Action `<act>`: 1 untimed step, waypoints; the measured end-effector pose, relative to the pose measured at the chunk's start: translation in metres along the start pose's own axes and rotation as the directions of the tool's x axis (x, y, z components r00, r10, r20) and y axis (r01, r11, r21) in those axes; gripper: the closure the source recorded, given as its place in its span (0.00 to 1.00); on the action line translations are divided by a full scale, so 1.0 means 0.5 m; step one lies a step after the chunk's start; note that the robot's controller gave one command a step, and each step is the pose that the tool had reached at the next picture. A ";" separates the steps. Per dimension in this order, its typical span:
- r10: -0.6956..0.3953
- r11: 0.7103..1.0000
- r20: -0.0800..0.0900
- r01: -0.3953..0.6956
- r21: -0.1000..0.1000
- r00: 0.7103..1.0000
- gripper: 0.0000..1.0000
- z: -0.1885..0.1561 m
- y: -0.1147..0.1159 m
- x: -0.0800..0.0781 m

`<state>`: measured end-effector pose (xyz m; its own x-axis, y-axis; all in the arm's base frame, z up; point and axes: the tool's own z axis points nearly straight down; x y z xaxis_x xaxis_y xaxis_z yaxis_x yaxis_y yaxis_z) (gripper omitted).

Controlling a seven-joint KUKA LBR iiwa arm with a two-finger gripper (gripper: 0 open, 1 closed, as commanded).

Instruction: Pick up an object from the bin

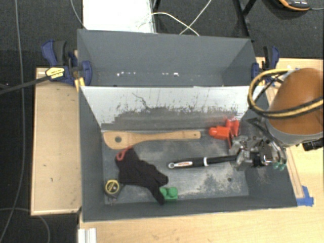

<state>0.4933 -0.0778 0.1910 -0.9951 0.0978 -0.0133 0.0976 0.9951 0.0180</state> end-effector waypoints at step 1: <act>-0.022 1.000 0.005 0.022 0.001 1.000 1.00 -0.217 0.003 -0.015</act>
Offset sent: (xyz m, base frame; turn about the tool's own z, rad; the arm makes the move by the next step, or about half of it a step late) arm 0.0010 -0.0024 0.0724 -0.0431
